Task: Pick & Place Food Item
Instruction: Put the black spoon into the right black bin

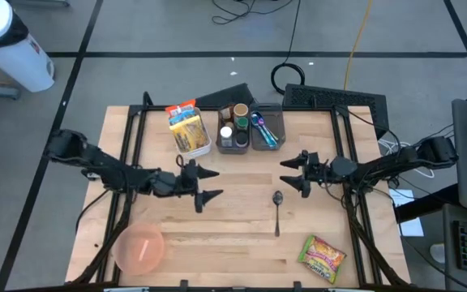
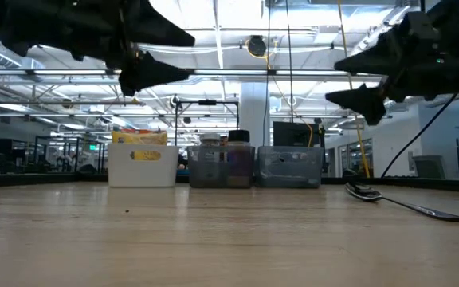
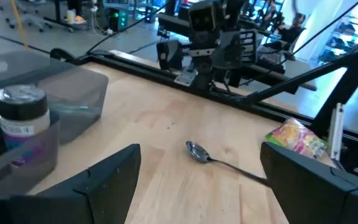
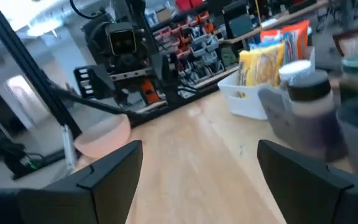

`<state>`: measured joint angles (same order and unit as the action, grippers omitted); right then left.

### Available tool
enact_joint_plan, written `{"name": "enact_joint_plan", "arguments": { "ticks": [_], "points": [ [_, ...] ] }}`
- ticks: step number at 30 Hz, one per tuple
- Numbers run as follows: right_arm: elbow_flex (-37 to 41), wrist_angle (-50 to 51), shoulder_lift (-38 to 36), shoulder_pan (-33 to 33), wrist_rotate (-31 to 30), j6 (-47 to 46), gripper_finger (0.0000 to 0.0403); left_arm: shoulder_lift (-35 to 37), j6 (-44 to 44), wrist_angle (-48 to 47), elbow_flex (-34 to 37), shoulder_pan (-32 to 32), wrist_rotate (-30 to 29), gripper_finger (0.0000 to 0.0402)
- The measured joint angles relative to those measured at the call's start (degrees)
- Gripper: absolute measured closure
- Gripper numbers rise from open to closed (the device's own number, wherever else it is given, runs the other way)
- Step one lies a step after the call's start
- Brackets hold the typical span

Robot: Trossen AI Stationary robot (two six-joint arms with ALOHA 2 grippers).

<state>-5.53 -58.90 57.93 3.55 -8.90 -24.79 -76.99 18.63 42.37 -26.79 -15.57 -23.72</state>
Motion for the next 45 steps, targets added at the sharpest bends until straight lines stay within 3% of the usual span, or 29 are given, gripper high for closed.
{"name": "enact_joint_plan", "arguments": {
  "ticks": [7,14,18,23,28,31,38,45],
  "points": [
    [-7.45,15.65,1.79,2.94,0.03,11.47,0.0094,-11.81,7.45,9.25,-0.02,0.41,-2.41,0.0066],
    [-13.96,30.75,9.26,6.19,0.08,12.60,0.0094,-20.88,11.70,12.10,-0.51,3.79,-2.40,0.0066],
    [-15.10,35.28,13.21,7.64,0.09,11.91,0.0094,-23.64,16.96,12.19,-2.71,6.52,2.69,0.0066],
    [-15.02,38.34,15.38,6.82,-0.10,11.25,0.0094,-24.30,10.72,11.56,-7.39,7.89,12.14,0.0066],
    [-15.05,41.79,16.11,4.69,0.09,8.97,0.0094,-24.26,3.77,11.35,-11.98,7.89,18.04,0.0066],
    [-15.05,42.65,16.13,4.00,0.30,7.53,0.0094,-24.24,0.82,10.72,-13.92,7.89,19.27,0.0066],
    [-14.92,42.77,16.13,2.86,9.12,1.92,0.0119,-24.26,-1.81,8.52,-14.71,9.52,19.69,0.0066],
    [-14.13,42.28,16.15,2.80,8.89,-0.47,0.0172,-24.28,-1.79,6.35,-14.71,13.89,27.26,0.0066]
  ]
}}
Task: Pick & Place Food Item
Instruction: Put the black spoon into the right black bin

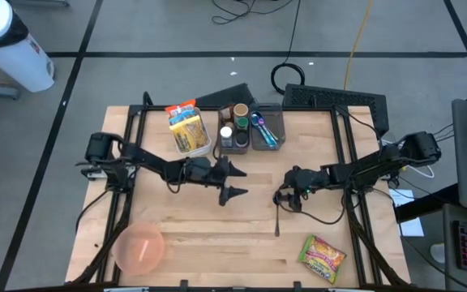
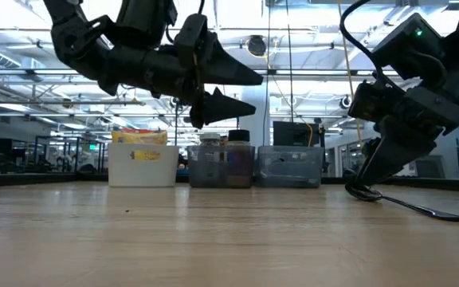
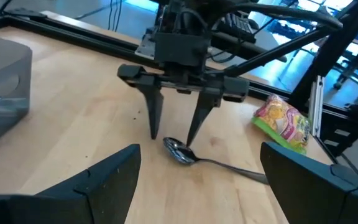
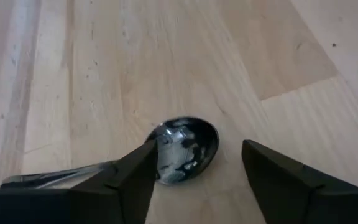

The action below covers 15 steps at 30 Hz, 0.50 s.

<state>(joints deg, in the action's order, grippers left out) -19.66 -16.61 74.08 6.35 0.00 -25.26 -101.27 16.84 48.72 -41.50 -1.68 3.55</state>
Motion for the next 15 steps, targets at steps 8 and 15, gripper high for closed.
{"name": "enact_joint_plan", "arguments": {
  "ticks": [8,15],
  "points": [
    [0.01,-3.66,4.13,-1.46,-0.19,0.44,0.0273,0.02,0.04,-1.00,0.00,5.13,6.36,0.0066],
    [-0.05,-11.46,10.02,-3.21,0.08,3.18,0.0378,0.02,0.12,-1.96,0.00,8.39,11.65,0.0066]
  ]
}}
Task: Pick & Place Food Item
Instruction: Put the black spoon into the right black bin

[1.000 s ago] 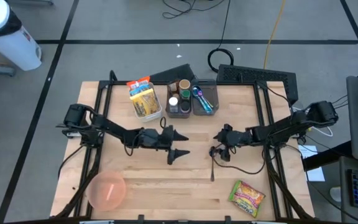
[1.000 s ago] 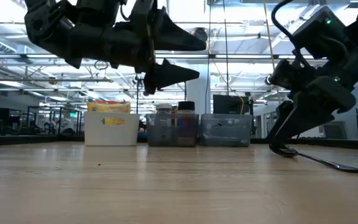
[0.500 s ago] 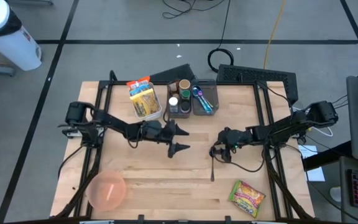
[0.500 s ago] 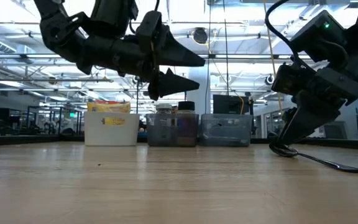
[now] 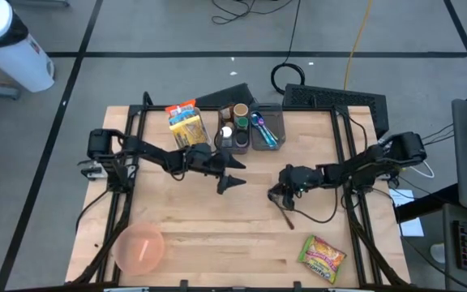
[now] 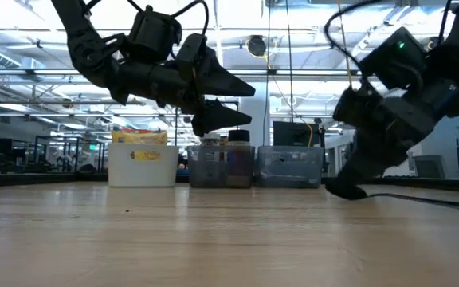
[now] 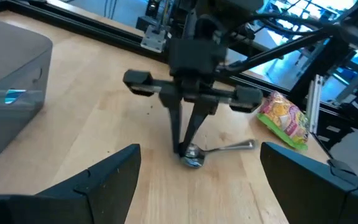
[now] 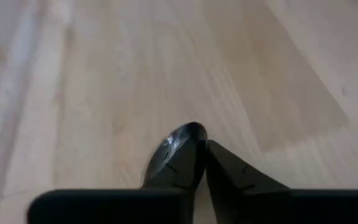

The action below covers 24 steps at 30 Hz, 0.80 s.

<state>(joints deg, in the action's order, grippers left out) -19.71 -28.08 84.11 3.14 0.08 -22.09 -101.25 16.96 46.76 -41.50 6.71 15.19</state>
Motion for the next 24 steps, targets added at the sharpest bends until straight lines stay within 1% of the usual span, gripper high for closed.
{"name": "enact_joint_plan", "arguments": {
  "ticks": [2,6,10,14,16,18,24],
  "points": [
    [0.02,-3.48,-0.39,-0.44,0.42,3.30,0.0394,0.00,-0.01,-0.09,0.00,0.85,1.59,0.0066],
    [-1.36,-5.08,-5.49,-2.13,0.25,9.74,0.0398,0.00,1.50,-0.24,0.00,2.82,4.59,0.0066],
    [-4.85,0.41,-11.80,-3.79,-0.14,16.88,0.0402,0.00,2.67,0.07,0.00,4.64,7.49,0.0066],
    [-10.24,3.87,-15.51,-4.74,-1.68,22.80,0.0402,0.02,1.71,1.33,0.02,5.68,7.90,0.0066],
    [-12.11,5.09,-15.58,-4.68,-4.04,25.10,0.0402,0.02,0.46,1.64,0.02,5.76,7.68,0.0066],
    [-13.32,5.01,-14.66,-4.68,-4.74,26.49,0.0402,0.02,-0.32,1.83,-0.17,5.68,6.75,0.0066],
    [-14.55,-3.10,-8.08,-4.58,-4.78,26.90,0.0402,0.04,-2.69,3.03,-2.95,4.10,5.71,0.0066]
  ]
}}
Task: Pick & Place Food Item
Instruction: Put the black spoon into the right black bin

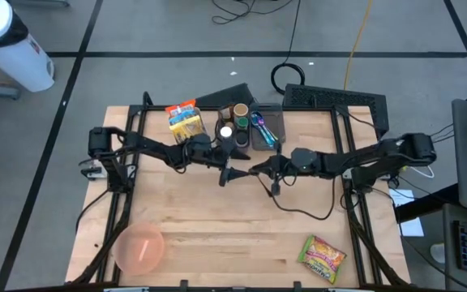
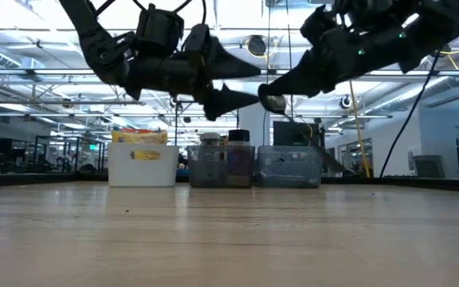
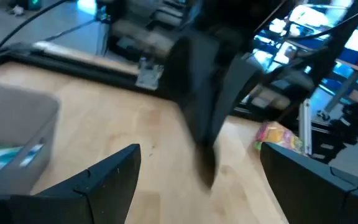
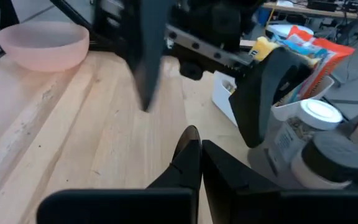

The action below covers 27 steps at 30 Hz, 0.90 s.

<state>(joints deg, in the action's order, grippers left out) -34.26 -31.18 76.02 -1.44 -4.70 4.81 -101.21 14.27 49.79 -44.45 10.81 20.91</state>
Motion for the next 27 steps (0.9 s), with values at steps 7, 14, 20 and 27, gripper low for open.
{"name": "enact_joint_plan", "arguments": {
  "ticks": [7,14,20,27],
  "points": [
    [-0.02,-5.65,4.71,0.40,0.21,-0.69,0.0403,0.02,-3.38,-0.68,-1.92,-2.41,-3.87,0.0066],
    [-0.02,-5.86,2.82,0.45,0.19,0.76,0.0403,0.02,-2.60,-5.25,-1.92,-2.76,-8.54,0.0066],
    [-0.02,-5.89,2.85,0.47,0.07,1.22,0.0403,0.02,-1.55,-5.52,-1.92,-2.76,-8.92,0.0066],
    [-0.02,-8.48,2.83,1.05,-0.02,2.35,0.0403,0.02,0.01,-5.90,-1.92,-2.76,-9.01,0.0070]
  ]
}}
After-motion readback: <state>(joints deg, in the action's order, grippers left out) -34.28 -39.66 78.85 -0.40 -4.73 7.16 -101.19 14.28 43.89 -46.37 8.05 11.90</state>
